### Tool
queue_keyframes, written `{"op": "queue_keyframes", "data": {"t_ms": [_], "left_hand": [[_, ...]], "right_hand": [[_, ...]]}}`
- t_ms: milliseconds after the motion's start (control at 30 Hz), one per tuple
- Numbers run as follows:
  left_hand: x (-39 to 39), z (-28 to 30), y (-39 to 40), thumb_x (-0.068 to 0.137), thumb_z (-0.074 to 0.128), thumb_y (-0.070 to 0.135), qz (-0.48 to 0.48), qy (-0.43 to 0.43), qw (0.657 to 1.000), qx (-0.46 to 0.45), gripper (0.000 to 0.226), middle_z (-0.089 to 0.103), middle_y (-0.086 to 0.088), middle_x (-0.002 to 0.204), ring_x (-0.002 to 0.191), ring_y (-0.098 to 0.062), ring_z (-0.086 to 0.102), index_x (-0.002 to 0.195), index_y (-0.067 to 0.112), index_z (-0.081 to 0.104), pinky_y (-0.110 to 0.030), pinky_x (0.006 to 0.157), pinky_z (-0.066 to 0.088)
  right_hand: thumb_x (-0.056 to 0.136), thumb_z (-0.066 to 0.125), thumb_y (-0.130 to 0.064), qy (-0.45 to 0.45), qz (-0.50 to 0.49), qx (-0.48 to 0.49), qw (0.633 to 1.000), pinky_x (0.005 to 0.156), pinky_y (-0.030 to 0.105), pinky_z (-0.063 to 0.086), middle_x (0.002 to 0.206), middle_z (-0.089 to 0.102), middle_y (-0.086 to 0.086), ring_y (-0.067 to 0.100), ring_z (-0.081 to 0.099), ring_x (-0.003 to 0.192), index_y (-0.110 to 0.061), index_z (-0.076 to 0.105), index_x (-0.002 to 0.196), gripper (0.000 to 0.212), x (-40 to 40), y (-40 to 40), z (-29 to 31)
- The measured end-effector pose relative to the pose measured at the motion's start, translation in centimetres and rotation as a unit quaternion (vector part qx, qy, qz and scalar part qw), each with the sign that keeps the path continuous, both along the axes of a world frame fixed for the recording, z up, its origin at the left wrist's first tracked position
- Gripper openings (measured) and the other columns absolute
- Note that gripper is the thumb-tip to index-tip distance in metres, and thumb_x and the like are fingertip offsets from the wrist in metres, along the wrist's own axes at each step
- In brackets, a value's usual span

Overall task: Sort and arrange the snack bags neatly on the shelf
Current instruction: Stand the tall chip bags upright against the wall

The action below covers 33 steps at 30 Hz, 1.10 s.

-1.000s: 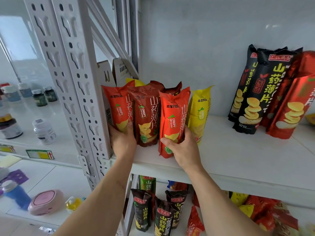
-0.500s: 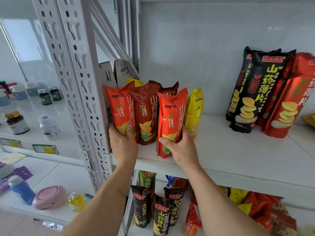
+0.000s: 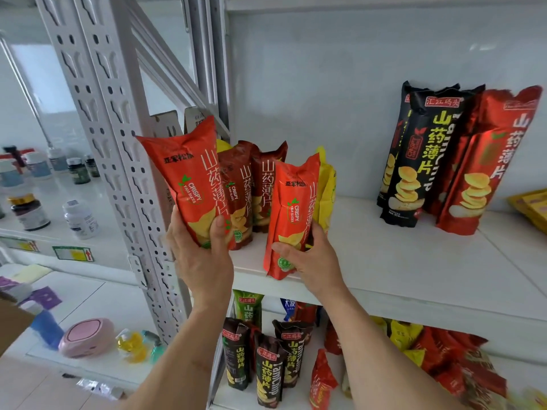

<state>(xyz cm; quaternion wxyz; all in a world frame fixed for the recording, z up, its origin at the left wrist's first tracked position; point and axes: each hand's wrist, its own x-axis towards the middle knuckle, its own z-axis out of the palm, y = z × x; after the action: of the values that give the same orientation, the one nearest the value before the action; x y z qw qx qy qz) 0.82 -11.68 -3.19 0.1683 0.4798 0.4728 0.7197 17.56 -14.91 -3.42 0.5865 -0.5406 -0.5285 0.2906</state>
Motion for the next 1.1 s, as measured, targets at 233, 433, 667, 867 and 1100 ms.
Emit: {"op": "queue_keyframes", "data": {"t_ms": [233,433,667,867,1100], "left_hand": [[2.0,0.7,-2.0,0.093,0.055,0.060,-0.022,0.009,1.000,-0.006,0.073,0.044,0.003,0.141,0.127,-0.015,0.050,0.153,0.029,0.028,-0.049,0.101,0.050],[3.5,0.4,-3.2,0.089,0.054,0.069,-0.055,-0.004,0.998,-0.016,0.071,0.052,0.004,0.138,0.123,-0.016,0.056,0.148,0.035,0.034,-0.053,0.097,0.053],[9.4,-0.4,-6.0,0.098,0.050,0.057,-0.156,-0.017,0.987,-0.027,0.049,0.057,0.010,0.133,0.120,-0.009,0.058,0.142,0.037,0.042,-0.043,0.098,0.054],[16.8,0.0,-8.1,0.097,0.049,0.061,-0.262,-0.010,0.964,-0.045,0.056,0.060,0.012,0.131,0.116,-0.006,0.061,0.146,0.035,0.039,-0.042,0.094,0.057],[23.3,1.4,-8.1,0.094,0.058,0.057,-0.394,-0.033,0.910,-0.125,0.052,0.068,0.014,0.119,0.103,-0.009,0.070,0.139,0.036,0.046,-0.036,0.076,0.063]], "right_hand": [[0.076,0.084,-0.028,0.015,0.077,-0.016,0.997,0.063,0.012,0.053,0.107,0.066,-0.024,-0.012,0.065,0.090,-0.049,0.051,0.118,0.058,1.4,-2.1,1.7],[0.073,0.085,-0.033,0.022,0.065,-0.018,0.997,0.066,0.018,0.056,0.108,0.067,-0.021,-0.006,0.067,0.092,-0.052,0.052,0.112,0.055,3.0,-4.1,1.8],[0.064,0.082,-0.043,0.025,0.008,-0.017,1.000,0.062,0.012,0.053,0.108,0.066,-0.021,-0.012,0.066,0.086,-0.043,0.049,0.122,0.067,8.4,-9.3,1.2],[0.064,0.082,-0.043,0.024,-0.068,-0.008,0.997,0.068,0.008,0.052,0.106,0.066,-0.024,-0.013,0.065,0.091,-0.045,0.048,0.121,0.066,13.7,-13.8,1.0],[0.073,0.083,-0.038,0.003,-0.139,-0.010,0.990,0.064,0.009,0.052,0.107,0.065,-0.023,-0.013,0.065,0.090,-0.049,0.046,0.117,0.059,18.2,-16.1,1.3]]}}
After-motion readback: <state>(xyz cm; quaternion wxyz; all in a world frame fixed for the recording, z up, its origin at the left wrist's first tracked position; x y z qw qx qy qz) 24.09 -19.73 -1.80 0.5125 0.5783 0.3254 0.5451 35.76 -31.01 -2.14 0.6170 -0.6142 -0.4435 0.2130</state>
